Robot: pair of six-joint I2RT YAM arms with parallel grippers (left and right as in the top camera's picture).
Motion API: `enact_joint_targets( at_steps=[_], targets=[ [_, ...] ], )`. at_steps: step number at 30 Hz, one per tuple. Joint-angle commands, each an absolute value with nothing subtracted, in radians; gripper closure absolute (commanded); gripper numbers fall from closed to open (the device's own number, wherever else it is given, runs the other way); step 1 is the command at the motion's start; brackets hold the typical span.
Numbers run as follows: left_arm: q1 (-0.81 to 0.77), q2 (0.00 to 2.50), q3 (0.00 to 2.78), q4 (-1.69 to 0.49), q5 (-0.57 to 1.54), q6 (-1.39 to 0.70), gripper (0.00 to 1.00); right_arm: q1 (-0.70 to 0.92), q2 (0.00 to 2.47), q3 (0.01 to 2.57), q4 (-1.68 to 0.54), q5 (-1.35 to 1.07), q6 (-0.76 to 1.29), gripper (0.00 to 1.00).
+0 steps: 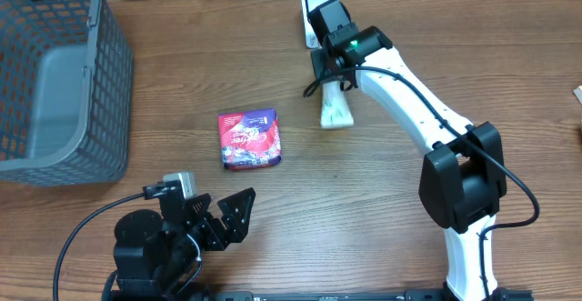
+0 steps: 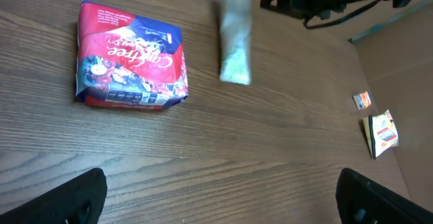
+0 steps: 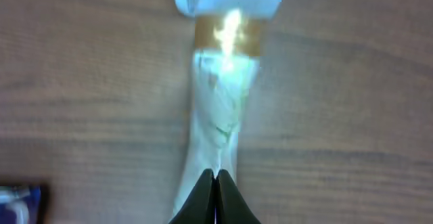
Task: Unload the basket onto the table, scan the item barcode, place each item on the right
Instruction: 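Hold the white tube up in front of the white scanner, then carry the tube off to the right side of the table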
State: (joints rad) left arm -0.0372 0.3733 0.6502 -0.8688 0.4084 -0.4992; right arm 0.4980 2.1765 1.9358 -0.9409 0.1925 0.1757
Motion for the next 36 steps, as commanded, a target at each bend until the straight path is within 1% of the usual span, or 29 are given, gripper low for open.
enact_joint_targets(
  at_steps=[1,3,5,6,7,8,9,10,11,12,13,22,24,25,27,29,32,34,35,36],
  targets=[
    [-0.033,0.369,0.656,-0.868,0.415,-0.509,0.00,0.498,2.154,1.929,-1.048,0.099,0.163,0.96],
    [-0.033,0.369,0.656,-0.868,0.415,-0.509,0.00,0.498,2.154,1.906,-1.087,0.080,0.164,0.96],
    [-0.033,0.369,0.656,-0.868,0.415,-0.509,0.00,0.498,2.154,1.880,-1.078,0.080,0.163,0.96],
    [-0.033,0.369,0.656,-0.868,0.415,-0.509,0.00,0.498,2.154,1.871,-1.064,0.080,0.163,0.89],
    [-0.033,0.369,0.656,-0.868,0.415,-0.509,0.00,0.498,2.154,1.866,-1.051,0.080,0.163,0.79],
    [-0.033,0.369,0.656,-0.868,0.415,-0.509,0.00,0.498,2.154,1.866,-1.037,0.078,0.163,0.63],
    [-0.033,0.369,0.656,-0.868,0.415,-0.509,0.00,0.498,2.154,1.866,-1.021,0.074,0.163,0.51],
    [-0.033,0.369,0.656,-0.868,0.415,-0.509,0.00,0.498,2.155,1.866,-0.999,0.072,0.163,0.35],
    [-0.033,0.369,0.656,-0.868,0.415,-0.509,0.00,0.499,2.154,1.866,-0.976,0.072,0.164,0.21],
    [-0.033,0.369,0.656,-0.868,0.415,-0.509,0.00,0.500,2.155,1.866,-0.956,0.073,0.173,0.16],
    [-0.033,0.369,0.656,-0.868,0.415,-0.509,0.00,0.500,2.155,1.865,-0.936,0.073,0.184,0.14],
    [-0.033,0.369,0.656,-0.868,0.415,-0.509,0.00,0.500,2.243,1.865,-0.758,0.096,0.242,0.16],
    [-0.033,0.369,0.656,-0.868,0.415,-0.509,0.00,0.500,2.291,1.865,-0.737,0.115,0.321,0.23],
    [-0.033,0.369,0.656,-0.868,0.415,-0.509,0.00,0.500,2.303,1.865,-0.737,0.131,0.350,0.26],
    [-0.033,0.369,0.656,-0.868,0.415,-0.509,0.00,0.500,2.331,1.865,-0.738,0.175,0.395,0.28],
    [-0.033,0.369,0.656,-0.868,0.415,-0.509,0.00,0.500,2.344,1.865,-0.738,0.206,0.394,0.32],
    [-0.033,0.369,0.656,-0.868,0.415,-0.509,0.00,0.494,2.360,1.865,-0.739,0.220,0.393,0.33],
    [-0.033,0.369,0.656,-0.868,0.415,-0.509,0.00,0.493,2.368,1.865,-0.746,0.216,0.393,0.43],
    [-0.033,0.369,0.656,-0.868,0.415,-0.509,0.00,0.493,2.370,1.865,-0.756,0.216,0.393,0.63],
    [-0.033,0.369,0.656,-0.868,0.415,-0.509,0.00,0.493,2.370,1.865,-0.756,0.217,0.393,0.68]
  ],
)
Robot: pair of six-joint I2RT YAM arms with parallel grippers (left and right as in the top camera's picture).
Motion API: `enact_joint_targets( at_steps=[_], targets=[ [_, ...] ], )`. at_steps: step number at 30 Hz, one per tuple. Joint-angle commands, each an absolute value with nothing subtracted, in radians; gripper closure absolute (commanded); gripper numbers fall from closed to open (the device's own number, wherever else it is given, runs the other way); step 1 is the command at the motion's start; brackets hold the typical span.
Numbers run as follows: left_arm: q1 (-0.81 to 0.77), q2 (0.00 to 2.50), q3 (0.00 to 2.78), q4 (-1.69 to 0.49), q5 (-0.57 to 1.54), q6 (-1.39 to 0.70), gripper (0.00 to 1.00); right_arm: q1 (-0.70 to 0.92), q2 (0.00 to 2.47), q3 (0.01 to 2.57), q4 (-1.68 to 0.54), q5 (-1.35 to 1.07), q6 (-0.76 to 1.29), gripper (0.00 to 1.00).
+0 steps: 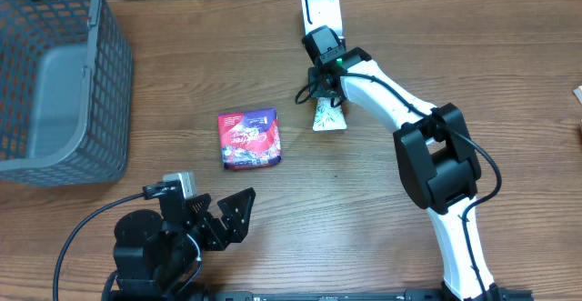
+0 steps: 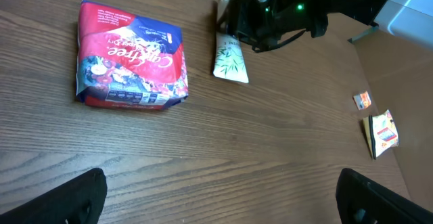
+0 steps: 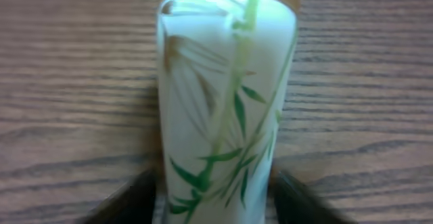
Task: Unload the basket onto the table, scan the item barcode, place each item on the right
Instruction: 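Carry the tube off to the right side of the table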
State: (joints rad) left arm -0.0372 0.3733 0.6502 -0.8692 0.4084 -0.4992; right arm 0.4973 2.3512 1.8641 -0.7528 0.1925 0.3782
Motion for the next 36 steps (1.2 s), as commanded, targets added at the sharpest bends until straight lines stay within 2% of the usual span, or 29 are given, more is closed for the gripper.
enact_joint_targets(
  at_steps=[1,2,3,8,11,17,29,36],
  targets=[
    [-0.033,0.369,0.656,-0.868,0.415,-0.509,0.00,0.493,2.370,1.866,-0.756,0.217,0.393,0.77],
    [-0.033,0.369,0.656,-0.868,0.415,-0.509,0.00,0.493,2.370,1.868,-0.757,0.217,0.393,0.89],
    [-0.033,0.369,0.656,-0.868,0.415,-0.509,0.00,0.493,2.370,1.877,-0.767,0.216,0.393,0.96],
    [-0.033,0.369,0.656,-0.868,0.415,-0.509,0.00,0.488,2.370,1.979,-0.847,0.217,0.368,0.96],
    [-0.033,0.369,0.656,-0.868,0.415,-0.509,0.00,0.487,2.370,2.119,-0.928,0.227,0.295,0.96],
    [-0.033,0.369,0.656,-0.868,0.415,-0.509,0.00,0.472,2.370,2.357,-0.999,0.254,0.280,0.96],
    [-0.033,0.369,0.656,-0.868,0.415,-0.509,0.00,0.447,2.414,2.395,-0.422,0.281,0.116,0.96],
    [-0.033,0.369,0.656,-0.868,0.415,-0.509,0.00,0.429,2.516,2.395,-0.292,0.315,0.100,0.96]
  ],
)
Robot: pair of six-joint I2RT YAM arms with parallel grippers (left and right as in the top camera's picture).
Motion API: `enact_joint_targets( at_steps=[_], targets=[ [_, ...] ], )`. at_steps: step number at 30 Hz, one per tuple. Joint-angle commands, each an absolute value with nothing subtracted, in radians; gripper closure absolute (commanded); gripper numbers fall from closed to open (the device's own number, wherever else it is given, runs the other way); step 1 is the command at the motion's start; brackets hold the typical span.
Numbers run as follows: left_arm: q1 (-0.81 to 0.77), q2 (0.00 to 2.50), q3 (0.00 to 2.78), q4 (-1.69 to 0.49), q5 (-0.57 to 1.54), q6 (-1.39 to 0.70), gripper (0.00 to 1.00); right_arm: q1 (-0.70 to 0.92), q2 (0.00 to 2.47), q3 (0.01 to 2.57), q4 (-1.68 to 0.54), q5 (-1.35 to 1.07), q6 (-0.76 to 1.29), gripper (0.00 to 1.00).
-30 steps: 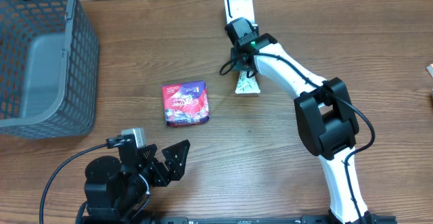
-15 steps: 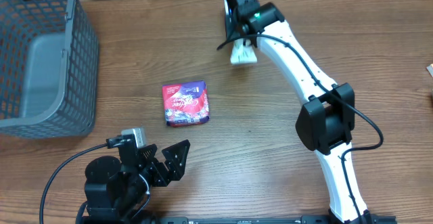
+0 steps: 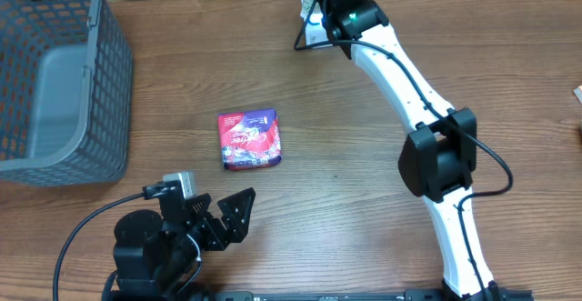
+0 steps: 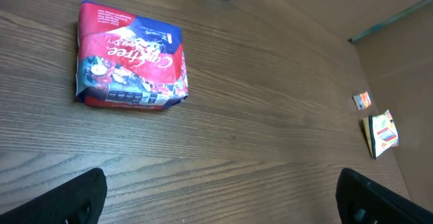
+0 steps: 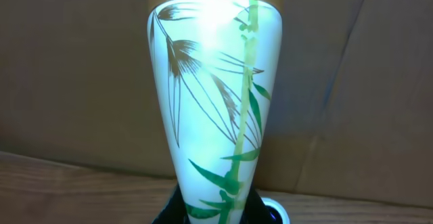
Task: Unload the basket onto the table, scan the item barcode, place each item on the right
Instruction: 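Carry the tube off to the right side of the table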
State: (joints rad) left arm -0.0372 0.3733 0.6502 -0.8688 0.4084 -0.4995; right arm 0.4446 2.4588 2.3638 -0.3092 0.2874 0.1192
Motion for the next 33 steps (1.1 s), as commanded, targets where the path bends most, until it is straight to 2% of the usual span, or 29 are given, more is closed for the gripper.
enact_joint_targets(
  at_steps=[1,13,19,24,33],
  targets=[
    [-0.033,0.369,0.656,-0.868,0.415,-0.509,0.00,0.427,2.524,2.395,-0.292,0.314,0.100,0.96],
    [-0.033,0.369,0.656,-0.868,0.415,-0.509,0.00,0.389,2.548,2.398,-0.257,0.314,0.100,0.96],
    [-0.033,0.369,0.656,-0.868,0.415,-0.509,0.00,0.331,2.425,2.398,-0.358,0.350,0.186,0.96],
    [-0.033,0.369,0.656,-0.868,0.415,-0.509,0.00,0.192,2.288,2.398,-0.530,0.363,0.316,0.96],
    [-0.033,0.369,0.656,-0.868,0.415,-0.509,0.00,-0.262,2.236,2.395,-1.024,0.459,0.376,0.96]
  ],
)
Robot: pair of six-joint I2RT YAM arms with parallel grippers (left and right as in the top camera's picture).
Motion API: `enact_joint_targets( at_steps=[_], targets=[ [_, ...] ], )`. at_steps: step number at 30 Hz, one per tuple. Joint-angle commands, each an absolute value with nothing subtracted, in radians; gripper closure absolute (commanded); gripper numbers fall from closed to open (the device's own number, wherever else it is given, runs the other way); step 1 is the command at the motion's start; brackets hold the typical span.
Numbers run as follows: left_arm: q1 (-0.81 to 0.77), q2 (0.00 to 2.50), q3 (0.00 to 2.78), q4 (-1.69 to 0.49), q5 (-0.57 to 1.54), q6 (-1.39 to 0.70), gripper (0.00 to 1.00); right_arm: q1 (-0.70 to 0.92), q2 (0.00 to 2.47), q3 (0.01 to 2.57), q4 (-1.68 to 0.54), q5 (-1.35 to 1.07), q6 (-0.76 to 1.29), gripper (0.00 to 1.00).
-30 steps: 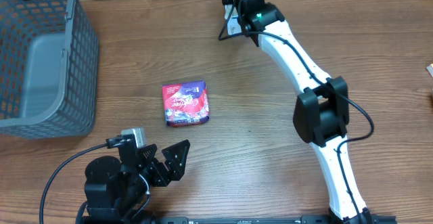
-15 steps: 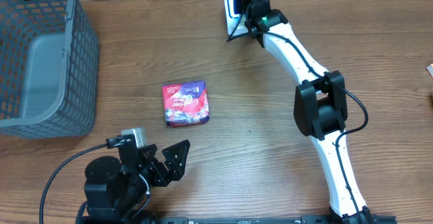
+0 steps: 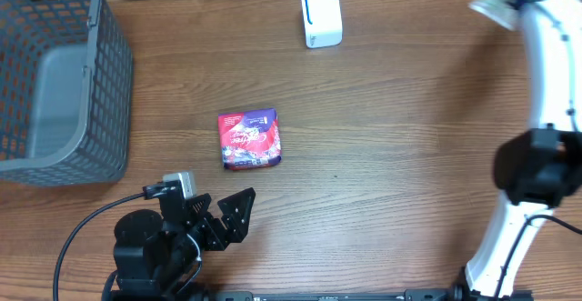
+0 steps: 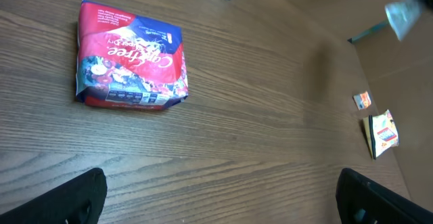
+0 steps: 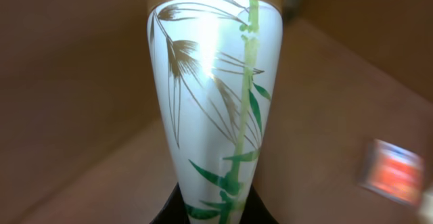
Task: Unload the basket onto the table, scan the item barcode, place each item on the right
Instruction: 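Carry the tube off to the right side of the table, then move the right gripper back toward the purple pouch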
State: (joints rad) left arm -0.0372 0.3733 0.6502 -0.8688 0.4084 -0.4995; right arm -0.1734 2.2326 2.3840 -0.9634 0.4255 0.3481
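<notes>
A white tube with a green bamboo print and a gold band [image 5: 216, 102] stands upright in my right gripper [image 5: 215, 209], which is shut on its lower end. In the overhead view the tube [image 3: 492, 5] is at the back right corner, and it shows as a blur [image 4: 404, 13] in the left wrist view. The white scanner with a blue outline [image 3: 321, 15] stands at the back middle, far left of the tube. My left gripper [image 3: 215, 217] rests open near the front edge, with bare table between its fingers [image 4: 81, 197].
A red snack pack [image 3: 249, 139] lies mid-table, in front of my left gripper [image 4: 130, 65]. A grey mesh basket [image 3: 55, 74] fills the back left. Two small packets [image 4: 382, 132] lie at the right; an orange blur [image 5: 392, 171] shows in the right wrist view.
My right gripper, still holding the tube, has moved from over the scanner at the back middle to the far back right corner. The left arm, the pack and the scanner are unmoved.
My right gripper was shut above the tube, which lay on the table in front of the scanner. Then its jaws stood open around the tube. Then it held the tube raised at the scanner, and now holds it far to the right.
</notes>
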Motion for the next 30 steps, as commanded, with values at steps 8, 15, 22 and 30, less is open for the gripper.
enact_joint_targets(
  at_steps=[8,15,22,30],
  targets=[
    [-0.033,0.369,0.656,-0.868,0.415,-0.509,0.00,-0.553,2.308,2.392,-1.129,0.430,0.420,0.96],
    [-0.033,0.369,0.656,-0.868,0.415,-0.509,0.01,-0.685,2.365,2.387,-1.118,0.286,0.420,0.96],
    [-0.033,0.369,0.656,-0.868,0.415,-0.509,0.00,-0.696,2.384,2.363,-1.119,0.269,0.419,0.39],
    [-0.033,0.369,0.656,-0.868,0.415,-0.509,0.00,-0.654,2.384,2.363,-1.187,-0.018,0.419,0.09]
  ],
)
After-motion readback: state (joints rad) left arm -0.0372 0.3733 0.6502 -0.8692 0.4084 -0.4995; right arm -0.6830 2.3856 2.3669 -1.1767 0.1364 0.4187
